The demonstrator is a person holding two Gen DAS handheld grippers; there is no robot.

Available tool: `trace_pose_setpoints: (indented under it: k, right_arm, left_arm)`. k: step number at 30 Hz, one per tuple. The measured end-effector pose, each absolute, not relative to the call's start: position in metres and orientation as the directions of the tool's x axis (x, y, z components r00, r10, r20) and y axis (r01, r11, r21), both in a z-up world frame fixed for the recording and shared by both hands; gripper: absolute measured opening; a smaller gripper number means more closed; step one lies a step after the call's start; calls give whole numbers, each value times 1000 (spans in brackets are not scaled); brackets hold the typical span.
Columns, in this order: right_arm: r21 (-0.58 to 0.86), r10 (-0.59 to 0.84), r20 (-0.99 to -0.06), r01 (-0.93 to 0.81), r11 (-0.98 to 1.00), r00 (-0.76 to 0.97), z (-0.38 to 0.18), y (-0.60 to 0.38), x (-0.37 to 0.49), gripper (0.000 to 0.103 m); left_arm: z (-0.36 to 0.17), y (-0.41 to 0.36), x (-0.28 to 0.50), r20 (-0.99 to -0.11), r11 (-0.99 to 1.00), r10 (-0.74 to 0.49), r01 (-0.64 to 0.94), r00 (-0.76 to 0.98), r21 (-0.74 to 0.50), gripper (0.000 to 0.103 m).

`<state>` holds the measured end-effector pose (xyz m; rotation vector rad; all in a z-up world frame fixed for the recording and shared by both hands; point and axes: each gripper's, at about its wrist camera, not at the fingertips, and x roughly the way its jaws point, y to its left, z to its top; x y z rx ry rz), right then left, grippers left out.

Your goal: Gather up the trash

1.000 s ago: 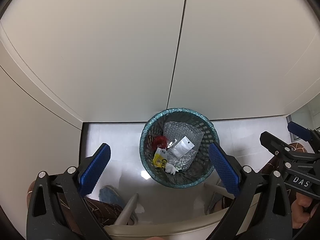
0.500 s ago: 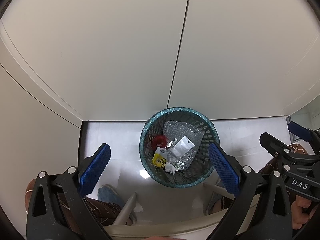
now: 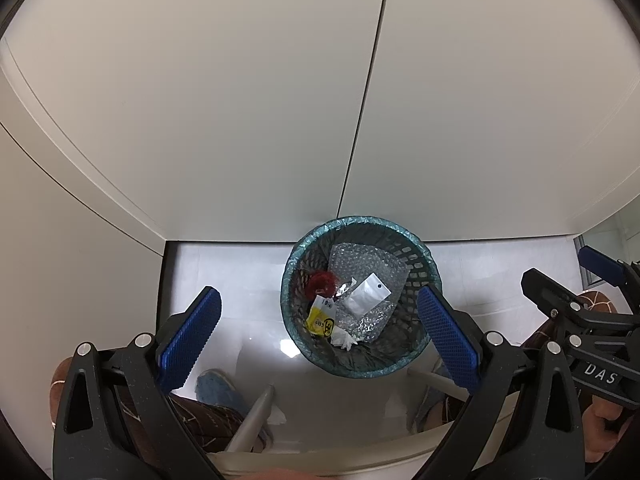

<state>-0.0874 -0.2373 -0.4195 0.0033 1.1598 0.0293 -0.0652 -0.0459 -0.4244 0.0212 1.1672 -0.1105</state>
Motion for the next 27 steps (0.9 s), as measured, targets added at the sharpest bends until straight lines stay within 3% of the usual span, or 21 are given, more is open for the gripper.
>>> trace_pose_setpoints:
  k: [27]
  right_arm:
    - [20,26,-918,-19,1000,396,-421,-238,-88,93]
  left_arm:
    - [-425,-44,-65,-917,994,-88,95,389,-56,96]
